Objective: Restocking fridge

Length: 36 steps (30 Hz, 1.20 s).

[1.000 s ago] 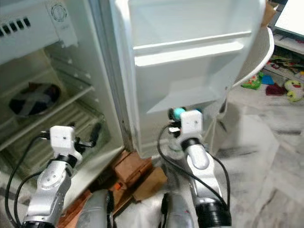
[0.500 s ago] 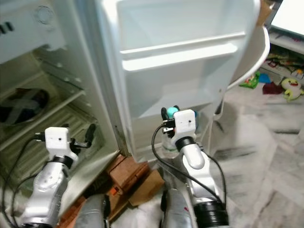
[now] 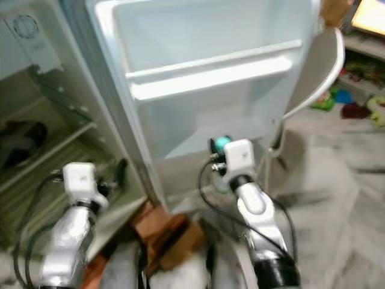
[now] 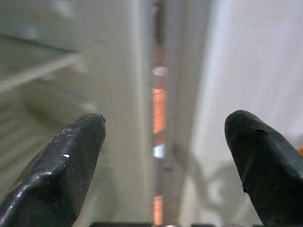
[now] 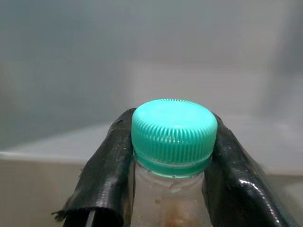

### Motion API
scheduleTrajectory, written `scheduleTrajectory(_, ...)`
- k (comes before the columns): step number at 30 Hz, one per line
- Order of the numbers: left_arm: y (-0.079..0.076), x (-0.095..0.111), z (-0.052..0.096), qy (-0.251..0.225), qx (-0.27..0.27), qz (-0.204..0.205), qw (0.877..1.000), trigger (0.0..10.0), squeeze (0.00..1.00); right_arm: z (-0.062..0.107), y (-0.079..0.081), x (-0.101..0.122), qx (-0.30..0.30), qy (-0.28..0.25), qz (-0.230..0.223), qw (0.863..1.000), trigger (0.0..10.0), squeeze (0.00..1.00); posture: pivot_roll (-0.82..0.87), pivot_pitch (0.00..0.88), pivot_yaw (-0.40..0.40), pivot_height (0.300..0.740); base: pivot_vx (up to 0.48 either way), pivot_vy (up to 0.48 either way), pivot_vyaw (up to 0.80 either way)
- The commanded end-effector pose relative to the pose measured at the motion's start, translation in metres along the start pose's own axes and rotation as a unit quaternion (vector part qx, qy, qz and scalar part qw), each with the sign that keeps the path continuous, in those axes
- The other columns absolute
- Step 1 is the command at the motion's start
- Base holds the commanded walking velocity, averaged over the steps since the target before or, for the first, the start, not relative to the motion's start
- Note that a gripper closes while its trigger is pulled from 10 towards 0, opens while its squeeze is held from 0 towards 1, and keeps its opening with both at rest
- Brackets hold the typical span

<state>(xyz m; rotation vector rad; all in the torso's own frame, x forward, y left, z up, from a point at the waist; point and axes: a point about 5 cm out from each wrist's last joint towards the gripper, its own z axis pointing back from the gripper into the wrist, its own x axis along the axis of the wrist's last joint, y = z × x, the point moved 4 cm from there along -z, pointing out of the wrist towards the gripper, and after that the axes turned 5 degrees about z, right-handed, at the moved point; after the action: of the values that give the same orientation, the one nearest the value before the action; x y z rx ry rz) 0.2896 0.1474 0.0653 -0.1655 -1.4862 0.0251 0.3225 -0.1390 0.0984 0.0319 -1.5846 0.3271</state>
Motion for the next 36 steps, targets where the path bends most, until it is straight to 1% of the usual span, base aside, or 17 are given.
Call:
scheduleTrajectory(1, 0.016, 0.003, 0.004, 0.000, 0.024, -0.013, 1.000, 10.0, 0.00, -0.003, 0.014, 0.014, 0.024, -0.026, -0.015, 0.999, 10.0, 0.00, 0.05, 0.064, 0.015, 0.636, 0.000, 0.000, 0.00)
scheduleTrajectory(2, 0.020, 0.002, 0.007, 0.004, 0.033, -0.019, 0.999, 10.0, 0.00, -0.002, 0.022, 0.013, 0.044, -0.024, -0.024, 0.998, 10.0, 0.00, 0.05, 0.073, 0.017, 0.636, 0.000, 0.000, 0.00)
scheduleTrajectory(5, 0.024, 0.002, 0.011, 0.007, 0.041, -0.025, 0.999, 10.0, 0.00, -0.001, 0.029, 0.012, 0.060, -0.024, -0.025, 0.998, 10.0, 0.00, 0.06, 0.091, 0.021, 0.636, 0.000, 0.000, 0.00)
scheduleTrajectory(9, 0.045, 0.003, 0.032, 0.019, 0.082, -0.044, 0.995, 10.0, 0.00, -0.003, 0.047, 0.009, 0.088, -0.024, -0.026, 0.995, 10.0, 0.00, 0.10, 0.145, 0.024, 0.636, 0.000, 0.000, 0.00)
scheduleTrajectory(12, 0.052, 0.003, 0.037, 0.023, 0.093, -0.046, 0.994, 10.0, 0.00, -0.004, 0.050, 0.010, 0.093, -0.026, -0.027, 0.995, 10.0, 0.00, 0.11, 0.154, 0.022, 0.636, 0.000, 0.000, 0.00)
scheduleTrajectory(13, 0.061, 0.006, 0.045, 0.024, 0.111, -0.052, 0.992, 10.0, 0.00, -0.006, 0.053, 0.011, 0.098, -0.028, -0.030, 0.994, 10.0, 0.00, 0.12, 0.166, 0.019, 0.636, 0.000, 0.000, 0.00)
scheduleTrajectory(15, 0.069, 0.006, 0.054, 0.030, 0.127, -0.053, 0.990, 10.0, 0.00, -0.008, 0.054, 0.011, 0.102, -0.028, -0.029, 0.994, 10.0, 0.00, 0.13, 0.179, 0.017, 0.636, 0.000, 0.000, 0.00)
scheduleTrajectory(16, 0.069, 0.006, 0.054, 0.030, 0.127, -0.053, 0.990, 10.0, 0.00, -0.008, 0.054, 0.011, 0.102, -0.028, -0.029, 0.994, 10.0, 0.00, 0.13, 0.179, 0.017, 0.636, 0.000, 0.000, 0.00)
scheduleTrajectory(17, 0.073, 0.006, 0.062, 0.037, 0.136, -0.055, 0.989, 10.0, 0.00, -0.011, 0.053, 0.011, 0.103, -0.027, -0.027, 0.994, 10.0, 0.00, 0.15, 0.195, 0.009, 0.636, 0.000, 0.000, 0.00)
scheduleTrajectory(19, 0.075, 0.006, 0.066, 0.039, 0.138, -0.057, 0.988, 10.0, 0.00, -0.012, 0.053, 0.011, 0.104, -0.027, -0.026, 0.994, 10.0, 0.00, 0.15, 0.198, 0.008, 0.636, 0.000, 0.000, 0.00)
scheduleTrajectory(23, 0.074, 0.007, 0.081, 0.055, 0.142, -0.058, 0.987, 10.0, 0.00, -0.019, 0.048, 0.011, 0.105, -0.030, -0.014, 0.994, 10.0, 0.00, 0.16, 0.233, 0.003, 0.606, 0.000, 0.000, 0.00)
scheduleTrajectory(26, 0.072, 0.008, 0.081, 0.061, 0.136, -0.056, 0.987, 10.0, 0.00, -0.029, 0.043, 0.015, 0.102, -0.039, 0.008, 0.994, 10.0, 0.00, 0.17, 0.261, 0.010, 0.586, 0.000, 0.000, 0.00)
scheduleTrajectory(31, 0.071, 0.014, 0.081, 0.059, 0.133, -0.056, 0.988, 10.0, 0.00, -0.036, 0.040, 0.022, 0.101, -0.049, 0.034, 0.993, 10.0, 0.00, 0.17, 0.268, 0.015, 0.571, 0.000, 0.000, 0.00)
scheduleTrajectory(32, 0.068, 0.019, 0.079, 0.054, 0.130, -0.054, 0.989, 10.0, 0.00, -0.041, 0.037, 0.027, 0.107, -0.064, 0.062, 0.990, 10.0, 0.00, 0.18, 0.283, 0.017, 0.571, 0.000, 0.000, 0.00)
scheduleTrajectory(33, 0.068, 0.019, 0.079, 0.054, 0.130, -0.054, 0.989, 10.0, 0.00, -0.041, 0.037, 0.027, 0.107, -0.064, 0.062, 0.990, 10.0, 0.00, 0.18, 0.283, 0.017, 0.571, 0.000, 0.000, 0.00)
scheduleTrajectory(34, 0.067, 0.025, 0.080, 0.049, 0.130, -0.054, 0.989, 10.0, 0.00, -0.046, 0.033, 0.032, 0.103, -0.075, 0.091, 0.988, 10.0, 0.00, 0.18, 0.292, 0.018, 0.571, 0.000, 0.000, 0.00)
scheduleTrajectory(36, 0.067, 0.027, 0.081, 0.048, 0.133, -0.054, 0.988, 10.0, 0.00, -0.049, 0.031, 0.033, 0.099, -0.079, 0.108, 0.986, 10.0, 0.00, 0.19, 0.299, 0.018, 0.571, 0.000, 0.000, 0.00)
